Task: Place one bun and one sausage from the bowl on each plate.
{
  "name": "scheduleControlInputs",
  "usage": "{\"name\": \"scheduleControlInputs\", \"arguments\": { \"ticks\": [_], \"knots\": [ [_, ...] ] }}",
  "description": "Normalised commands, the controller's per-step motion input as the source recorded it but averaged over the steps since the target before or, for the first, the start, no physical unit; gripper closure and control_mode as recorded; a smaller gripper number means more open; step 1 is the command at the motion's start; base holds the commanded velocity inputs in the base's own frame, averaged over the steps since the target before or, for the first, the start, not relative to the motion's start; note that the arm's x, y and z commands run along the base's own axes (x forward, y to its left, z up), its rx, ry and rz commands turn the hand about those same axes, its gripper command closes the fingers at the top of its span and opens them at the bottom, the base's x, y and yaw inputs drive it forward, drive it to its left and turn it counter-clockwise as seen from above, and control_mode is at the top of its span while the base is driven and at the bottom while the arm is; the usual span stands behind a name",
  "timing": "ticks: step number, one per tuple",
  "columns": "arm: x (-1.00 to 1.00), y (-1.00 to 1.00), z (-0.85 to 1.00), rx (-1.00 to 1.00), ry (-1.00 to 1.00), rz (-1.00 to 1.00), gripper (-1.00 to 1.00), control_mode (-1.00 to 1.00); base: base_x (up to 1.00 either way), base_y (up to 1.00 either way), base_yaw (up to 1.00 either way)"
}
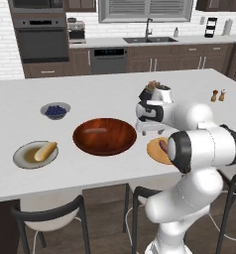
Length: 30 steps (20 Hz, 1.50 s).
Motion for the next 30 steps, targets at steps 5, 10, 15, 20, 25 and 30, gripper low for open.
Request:
{"name": "scheduleControlInputs", "arguments": {
  "ticks": [5,10,15,20,25,30],
  "knots": [
    [-0.06,0.77,0.32,0.1,0.0,-0.19,-1.0,-1.0,0.0,0.0,0.0],
    [0.01,0.88,0.06,0.1,0.0,-0.27,-1.0,-1.0,0.0,0.0,0.0],
    [0.23,1.0,-0.05,0.03,0.0,-0.36,-1.0,-1.0,0.0,0.0,0.0],
    [0.64,0.88,-0.04,0.0,0.09,-0.35,-1.0,-1.0,0.0,0.0,0.0],
    [0.71,0.29,0.0,0.05,0.16,-0.31,-1.0,-1.0,0.0,0.0,0.0],
    [0.53,0.0,-0.04,0.1,0.1,-0.25,-1.0,-1.0,0.0,0.0,0.0]
  ]
}}
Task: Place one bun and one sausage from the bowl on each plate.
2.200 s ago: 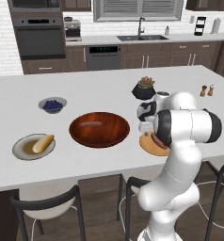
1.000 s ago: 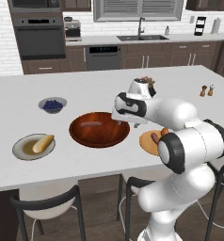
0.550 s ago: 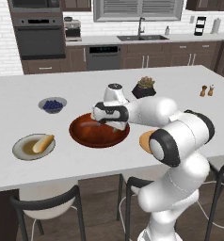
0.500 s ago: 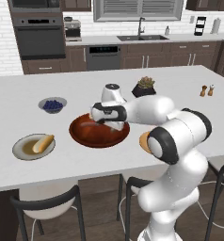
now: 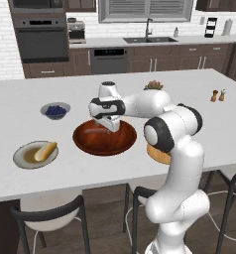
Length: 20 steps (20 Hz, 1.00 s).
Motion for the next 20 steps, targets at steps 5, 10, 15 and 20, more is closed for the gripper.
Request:
{"name": "scheduleControlInputs", "arguments": {
  "ticks": [5,10,15,20],
  "knots": [
    [0.38,0.1,-0.28,0.01,0.0,-0.18,-1.0,-1.0,0.0,0.0,0.0],
    [0.3,0.11,-0.32,0.0,0.0,-0.1,-1.0,-1.0,0.0,0.0,0.0],
    [0.3,0.0,-0.3,0.0,0.0,-0.06,-1.0,-1.0,0.0,0.0,0.0],
    [0.28,0.0,-0.26,0.0,0.0,-0.04,-1.0,-1.0,0.0,0.0,0.0]
  ]
}}
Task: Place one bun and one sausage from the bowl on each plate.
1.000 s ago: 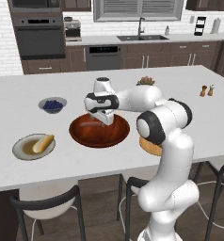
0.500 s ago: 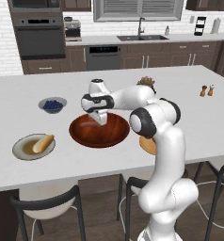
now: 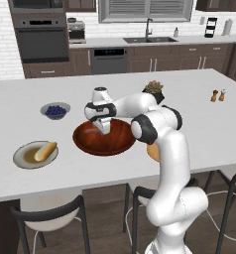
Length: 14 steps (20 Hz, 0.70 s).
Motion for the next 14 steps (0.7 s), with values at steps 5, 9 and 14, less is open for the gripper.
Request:
{"name": "scheduleControlInputs", "arguments": {
  "ticks": [5,9,14],
  "knots": [
    [0.31,0.0,-0.16,0.0,0.0,-0.05,-1.0,-1.0,0.0,0.0,0.0],
    [0.25,0.0,-0.16,0.0,0.0,-0.04,-1.0,-1.0,0.0,0.0,0.0],
    [0.23,0.0,-0.17,0.0,0.0,-0.03,-1.0,-1.0,0.0,0.0,0.0]
  ]
}}
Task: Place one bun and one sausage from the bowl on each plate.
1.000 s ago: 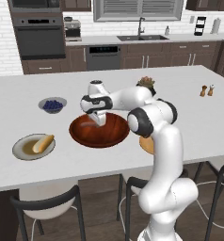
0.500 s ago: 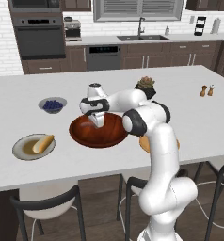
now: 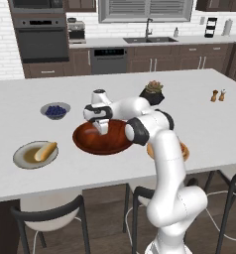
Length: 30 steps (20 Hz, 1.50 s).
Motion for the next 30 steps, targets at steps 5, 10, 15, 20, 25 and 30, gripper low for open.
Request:
{"name": "scheduleControlInputs", "arguments": {
  "ticks": [5,10,15,20,25,30],
  "knots": [
    [0.09,0.0,-0.19,0.0,0.0,-0.02,-1.0,-1.0,0.0,0.0,0.0],
    [-0.22,0.0,-0.2,0.0,0.0,-0.02,-1.0,-1.0,0.0,0.0,0.0],
    [-0.02,0.0,-0.39,0.0,0.0,-0.01,1.0,-1.0,0.0,0.0,0.0],
    [0.0,0.0,-0.49,0.0,-0.09,0.0,1.0,-1.0,0.0,0.0,0.0],
    [-0.24,0.0,-0.16,0.0,-0.2,-0.02,1.0,-1.0,0.0,0.0,0.0],
    [-0.67,0.0,0.49,0.05,-0.26,0.0,1.0,-1.0,0.0,0.0,0.0]
  ]
}}
